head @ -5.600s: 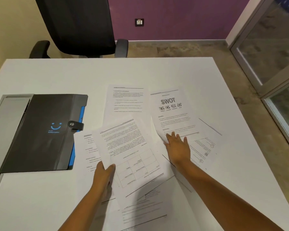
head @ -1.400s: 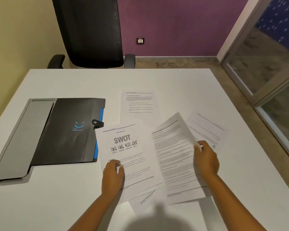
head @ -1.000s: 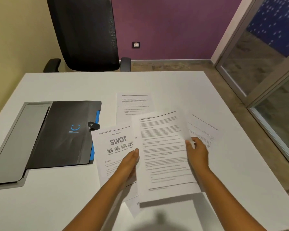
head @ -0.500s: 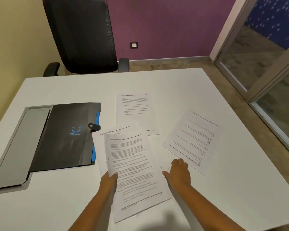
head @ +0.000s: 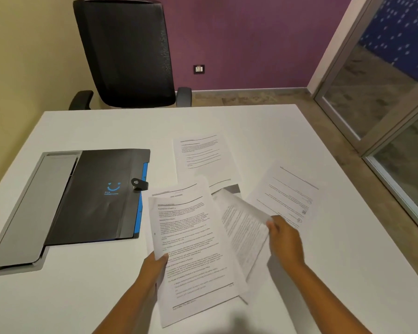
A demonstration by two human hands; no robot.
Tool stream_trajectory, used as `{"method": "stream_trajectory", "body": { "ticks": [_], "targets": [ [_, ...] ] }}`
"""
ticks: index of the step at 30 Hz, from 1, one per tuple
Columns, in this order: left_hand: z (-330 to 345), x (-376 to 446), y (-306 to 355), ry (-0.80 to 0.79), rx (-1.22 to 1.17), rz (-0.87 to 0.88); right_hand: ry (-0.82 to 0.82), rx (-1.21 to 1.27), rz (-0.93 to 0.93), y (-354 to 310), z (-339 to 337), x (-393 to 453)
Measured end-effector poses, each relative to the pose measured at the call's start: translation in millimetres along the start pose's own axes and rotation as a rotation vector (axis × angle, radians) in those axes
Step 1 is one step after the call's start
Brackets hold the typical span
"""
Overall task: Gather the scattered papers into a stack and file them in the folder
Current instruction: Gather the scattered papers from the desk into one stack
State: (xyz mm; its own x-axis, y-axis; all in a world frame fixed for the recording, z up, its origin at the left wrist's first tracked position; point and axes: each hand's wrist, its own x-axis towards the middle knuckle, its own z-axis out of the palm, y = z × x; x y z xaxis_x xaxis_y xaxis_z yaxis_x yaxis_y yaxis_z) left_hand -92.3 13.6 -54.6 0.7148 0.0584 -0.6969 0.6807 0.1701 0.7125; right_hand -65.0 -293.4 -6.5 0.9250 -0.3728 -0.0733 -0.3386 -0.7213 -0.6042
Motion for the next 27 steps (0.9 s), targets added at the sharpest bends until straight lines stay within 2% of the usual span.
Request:
{"method": "stream_trajectory", "body": {
  "ticks": [8, 12, 15, 18, 27],
  "targets": [
    [1, -2, 2, -0.022, -0.037, -0.015, 0.197, 0.096, 0.19, 42, -71, 29],
    [4, -2, 1, 0.012, 0.006, 0.023, 0.366, 0.227, 0.325, 51, -79, 32],
    [7, -4, 3, 0.012, 0.027, 0.043, 0.412, 0.376, 0.421, 50, -69, 31],
    [7, -7, 5, -0.004, 0.01, 0.027, 0.351, 0.448, 0.454, 42, -48, 24],
    [16, -9, 13, -0.022, 0.003, -0.022, 0.008, 0.556, 0.416, 11, 36, -39]
  ]
}}
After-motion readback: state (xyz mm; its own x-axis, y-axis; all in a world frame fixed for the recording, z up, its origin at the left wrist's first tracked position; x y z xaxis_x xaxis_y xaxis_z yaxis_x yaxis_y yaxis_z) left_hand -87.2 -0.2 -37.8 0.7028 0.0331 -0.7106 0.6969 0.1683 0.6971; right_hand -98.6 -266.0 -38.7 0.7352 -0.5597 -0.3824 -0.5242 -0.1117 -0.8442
